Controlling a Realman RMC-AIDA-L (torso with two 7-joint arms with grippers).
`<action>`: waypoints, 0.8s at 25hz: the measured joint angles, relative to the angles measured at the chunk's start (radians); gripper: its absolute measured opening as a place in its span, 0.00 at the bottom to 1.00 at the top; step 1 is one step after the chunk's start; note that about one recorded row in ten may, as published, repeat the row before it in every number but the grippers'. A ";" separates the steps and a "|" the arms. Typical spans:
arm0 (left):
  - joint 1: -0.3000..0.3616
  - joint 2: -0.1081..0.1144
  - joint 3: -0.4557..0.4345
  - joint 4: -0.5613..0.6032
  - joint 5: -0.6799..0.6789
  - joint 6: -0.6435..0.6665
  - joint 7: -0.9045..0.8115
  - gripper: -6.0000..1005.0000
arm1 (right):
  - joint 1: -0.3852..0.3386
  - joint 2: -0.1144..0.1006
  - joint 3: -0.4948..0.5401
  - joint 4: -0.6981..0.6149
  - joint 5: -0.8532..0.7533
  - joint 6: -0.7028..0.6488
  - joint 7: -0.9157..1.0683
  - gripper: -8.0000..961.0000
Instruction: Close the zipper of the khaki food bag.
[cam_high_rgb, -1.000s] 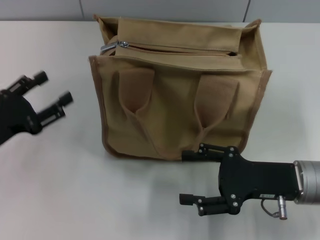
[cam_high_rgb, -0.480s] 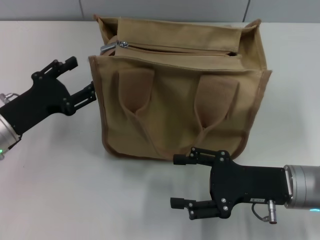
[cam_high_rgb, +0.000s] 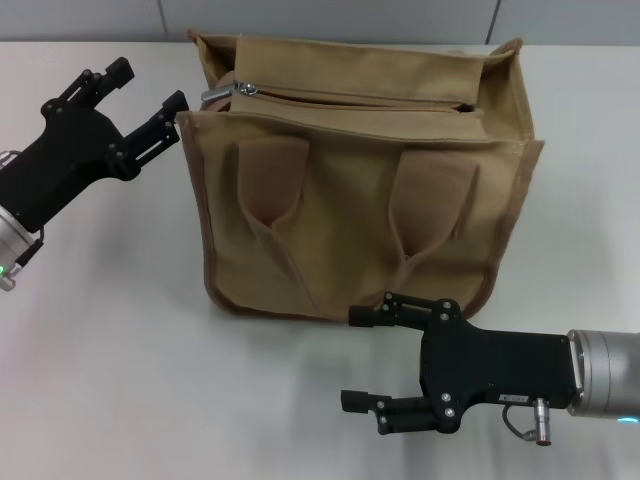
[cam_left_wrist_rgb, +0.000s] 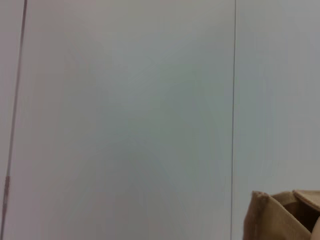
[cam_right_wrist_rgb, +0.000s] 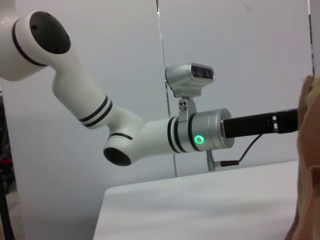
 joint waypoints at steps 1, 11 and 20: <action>-0.001 0.000 -0.001 -0.008 0.000 -0.001 0.000 0.79 | -0.001 0.000 0.002 0.000 0.000 0.002 0.000 0.85; 0.039 0.010 0.064 0.125 0.020 0.011 -0.147 0.78 | 0.005 0.000 0.006 0.000 0.001 0.022 0.000 0.85; 0.088 0.002 0.364 0.305 0.003 0.006 -0.234 0.78 | 0.008 0.000 0.011 0.001 0.001 0.038 0.000 0.85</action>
